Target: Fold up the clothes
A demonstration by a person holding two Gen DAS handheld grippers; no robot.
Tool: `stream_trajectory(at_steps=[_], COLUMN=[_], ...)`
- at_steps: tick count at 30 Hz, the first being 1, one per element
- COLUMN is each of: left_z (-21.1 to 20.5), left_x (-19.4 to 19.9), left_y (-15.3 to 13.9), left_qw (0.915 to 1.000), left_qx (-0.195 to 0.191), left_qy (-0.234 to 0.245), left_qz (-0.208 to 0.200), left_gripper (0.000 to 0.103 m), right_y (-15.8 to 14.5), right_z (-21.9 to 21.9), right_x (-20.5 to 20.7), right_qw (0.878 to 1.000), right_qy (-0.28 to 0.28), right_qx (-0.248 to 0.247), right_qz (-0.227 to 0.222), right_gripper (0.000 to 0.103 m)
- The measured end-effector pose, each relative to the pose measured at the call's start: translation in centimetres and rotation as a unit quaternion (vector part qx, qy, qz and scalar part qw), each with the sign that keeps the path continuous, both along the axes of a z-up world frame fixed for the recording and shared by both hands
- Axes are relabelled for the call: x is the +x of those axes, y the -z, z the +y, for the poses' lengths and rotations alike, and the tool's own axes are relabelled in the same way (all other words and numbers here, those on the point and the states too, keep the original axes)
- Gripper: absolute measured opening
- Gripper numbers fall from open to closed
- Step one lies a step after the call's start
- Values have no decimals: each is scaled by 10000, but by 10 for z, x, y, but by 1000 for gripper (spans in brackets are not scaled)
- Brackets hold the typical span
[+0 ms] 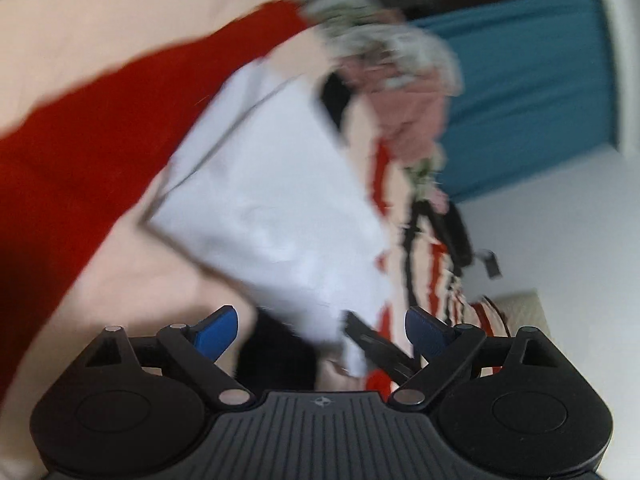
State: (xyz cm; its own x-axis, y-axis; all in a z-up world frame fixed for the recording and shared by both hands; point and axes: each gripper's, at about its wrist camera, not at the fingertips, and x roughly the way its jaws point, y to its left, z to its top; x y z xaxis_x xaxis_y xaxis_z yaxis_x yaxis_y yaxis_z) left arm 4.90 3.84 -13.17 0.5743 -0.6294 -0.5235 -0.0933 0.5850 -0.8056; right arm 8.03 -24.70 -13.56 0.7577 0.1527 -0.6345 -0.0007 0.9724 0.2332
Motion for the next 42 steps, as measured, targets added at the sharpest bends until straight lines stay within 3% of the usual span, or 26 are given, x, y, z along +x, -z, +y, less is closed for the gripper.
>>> stream_trajectory(at_steps=[4, 9, 12, 14, 17, 20, 24, 28, 30, 33, 34, 36, 39, 42], left_z=[9, 14, 19, 18, 17, 17, 20, 22, 22, 24, 25, 23, 15, 3], left_x=[25, 32, 26, 26, 25, 24, 21, 23, 26, 28, 28, 30, 29, 21], left_y=[14, 17, 17, 13, 11, 11, 14, 17, 17, 22, 21, 18, -11, -47], left_qw=[9983, 9962, 9953, 9949, 9944, 9934, 9917, 9909, 9921, 9913, 9916, 9940, 9985, 9986], left_qx=[-123, -305, -494, -560, -621, -715, -862, -930, -837, -947, -929, -746, -403, -447], left_qy=[-543, -802, -836, -837, -842, -872, -939, -965, -907, -897, -886, -783, -341, 132], left_qz=[198, 157, 33, -68, -171, -201, -156, -156, -219, -154, -139, -145, -174, -264], left_gripper=[80, 31, 20, 18, 16, 16, 15, 15, 15, 15, 15, 15, 14, 14], right_y=[0, -1, -14, -22, -21, 3, 33, 55, 58, 56, 54, 50, 34, -3], right_z=[-1, -8, -19, -23, -19, -12, -21, -53, -67, -74, -73, -70, -75, -91], right_x=[0, -1, -8, -15, -23, -18, -9, -17, -22, -23, -21, -21, -34, -59], right_qw=[10000, 9993, 9920, 9783, 9473, 9250, 9015, 8568, 8493, 8565, 8627, 8797, 8932, 8915], right_qy=[22, 160, 78, -158, -631, -585, 81, 1303, 1793, 1959, 1943, 1950, 1926, 1913], right_qx=[64, 346, 1262, 2059, 3138, 3731, 4263, 4971, 4956, 4774, 4668, 4336, 4060, 4061], right_qz=[-1, -2, -60, -162, -132, 413, 739, 410, 307, 101, 94, 79, -133, -607], right_gripper=[51, 50, 65, 93, 91, 91, 92, 83, 80, 76, 67, 28, 19, 18])
